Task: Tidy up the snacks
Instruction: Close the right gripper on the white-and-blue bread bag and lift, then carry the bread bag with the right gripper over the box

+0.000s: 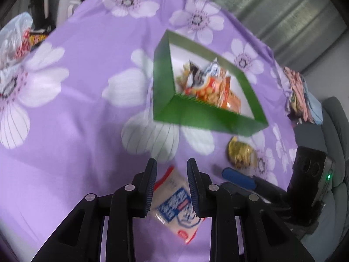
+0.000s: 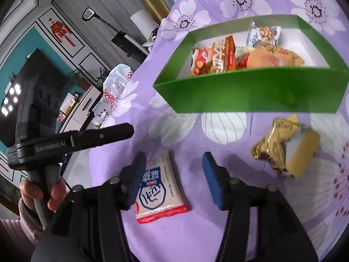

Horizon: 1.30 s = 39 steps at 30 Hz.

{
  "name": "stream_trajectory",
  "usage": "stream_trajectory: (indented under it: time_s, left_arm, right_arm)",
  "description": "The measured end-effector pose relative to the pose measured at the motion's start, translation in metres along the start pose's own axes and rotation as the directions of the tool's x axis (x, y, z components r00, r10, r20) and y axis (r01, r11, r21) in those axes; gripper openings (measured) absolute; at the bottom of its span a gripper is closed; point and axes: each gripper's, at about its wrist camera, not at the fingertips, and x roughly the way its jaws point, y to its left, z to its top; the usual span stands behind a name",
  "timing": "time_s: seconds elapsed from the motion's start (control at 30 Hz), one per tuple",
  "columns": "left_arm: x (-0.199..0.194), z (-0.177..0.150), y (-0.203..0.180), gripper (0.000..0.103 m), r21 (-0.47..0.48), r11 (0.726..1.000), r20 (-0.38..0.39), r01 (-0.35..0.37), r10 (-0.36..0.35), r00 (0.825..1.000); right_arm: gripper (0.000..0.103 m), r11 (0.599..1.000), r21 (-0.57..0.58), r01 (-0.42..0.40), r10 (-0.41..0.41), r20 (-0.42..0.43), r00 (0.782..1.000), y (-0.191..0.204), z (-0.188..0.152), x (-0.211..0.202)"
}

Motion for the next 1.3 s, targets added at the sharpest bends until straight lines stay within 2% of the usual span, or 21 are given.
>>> stream_trajectory:
  time_s: [0.03, 0.07, 0.13, 0.17, 0.3, 0.4, 0.47, 0.53, 0.6, 0.7, 0.8, 0.87, 0.93, 1.0, 1.1, 1.3]
  left_arm:
    - [0.003, -0.003, 0.000, 0.034, 0.002, 1.000, -0.021, 0.011, -0.010, 1.000]
    - [0.006, -0.005, -0.001, 0.045, 0.015, 1.000, -0.044, 0.024, -0.024, 0.999]
    - [0.013, -0.007, -0.005, 0.059, 0.048, 0.999, -0.070, 0.021, -0.018, 0.997]
    - [0.016, -0.007, -0.007, 0.063, 0.062, 0.998, -0.076, 0.008, -0.003, 0.997]
    - [0.025, -0.005, -0.009, 0.063, 0.092, 0.996, -0.095, -0.001, 0.010, 0.995]
    - [0.030, -0.008, -0.006, 0.063, 0.113, 0.994, -0.125, -0.013, 0.027, 0.992]
    - [0.033, -0.012, 0.001, 0.063, 0.092, 0.996, -0.151, 0.012, 0.002, 0.989]
    - [0.029, -0.015, 0.004, 0.063, 0.084, 0.996, -0.145, 0.029, -0.017, 0.989]
    - [0.026, -0.016, 0.008, 0.063, 0.056, 0.998, -0.144, 0.041, -0.033, 0.989]
    - [0.024, -0.015, 0.014, 0.053, 0.019, 0.999, -0.137, 0.042, -0.039, 0.990]
    - [0.024, -0.014, 0.019, 0.043, -0.017, 0.999, -0.132, 0.048, -0.050, 0.990]
    - [0.029, -0.015, 0.017, 0.033, -0.018, 0.997, -0.152, 0.078, -0.080, 0.985]
    - [0.034, -0.017, 0.010, 0.033, -0.006, 0.996, -0.165, 0.088, -0.088, 0.982]
    - [0.031, -0.016, 0.007, 0.030, -0.001, 0.997, -0.150, 0.076, -0.075, 0.986]
    - [0.031, -0.017, 0.006, 0.029, -0.018, 0.995, -0.142, 0.096, -0.098, 0.985]
    - [0.030, -0.018, -0.014, 0.029, 0.024, 0.996, -0.126, 0.089, -0.085, 0.988]
  right_arm:
    - [0.055, 1.000, 0.006, -0.008, 0.008, -0.019, 1.000, 0.000, -0.003, 0.000]
    - [0.055, 1.000, 0.005, -0.006, 0.006, -0.027, 1.000, 0.001, -0.007, -0.002]
    - [0.055, 1.000, 0.001, -0.011, 0.011, -0.068, 0.998, 0.004, -0.021, -0.004]
    - [0.055, 1.000, -0.004, -0.010, 0.009, -0.078, 0.997, 0.006, -0.026, -0.006]
    - [0.055, 0.999, 0.043, -0.028, 0.033, -0.123, 0.992, 0.006, -0.051, -0.010]
    - [0.053, 0.998, 0.033, -0.052, 0.057, -0.156, 0.986, 0.016, -0.063, -0.003]
    - [0.051, 0.998, 0.024, -0.054, 0.057, -0.155, 0.986, 0.023, -0.063, 0.004]
    - [0.050, 0.998, 0.027, -0.065, 0.069, -0.157, 0.985, 0.029, -0.059, 0.014]
    - [0.044, 0.999, -0.002, -0.042, 0.042, -0.147, 0.988, 0.034, -0.054, 0.020]
    - [0.041, 1.000, 0.005, -0.030, 0.031, -0.131, 0.991, 0.026, -0.041, 0.027]
    - [0.033, 1.000, 0.007, -0.029, 0.029, -0.130, 0.991, 0.017, -0.031, 0.031]
    - [0.027, 0.999, 0.001, -0.035, 0.035, -0.129, 0.991, 0.013, -0.029, 0.031]
    - [0.018, 1.000, -0.020, -0.025, 0.022, -0.131, 0.991, 0.010, -0.028, 0.032]
    - [0.017, 0.999, -0.030, -0.021, 0.017, -0.126, 0.992, 0.009, -0.026, 0.033]
    - [0.016, 0.998, -0.068, 0.003, -0.010, -0.106, 0.994, 0.013, -0.023, 0.028]
    - [0.016, 0.996, -0.078, 0.036, -0.041, -0.075, 0.996, 0.009, -0.020, 0.017]
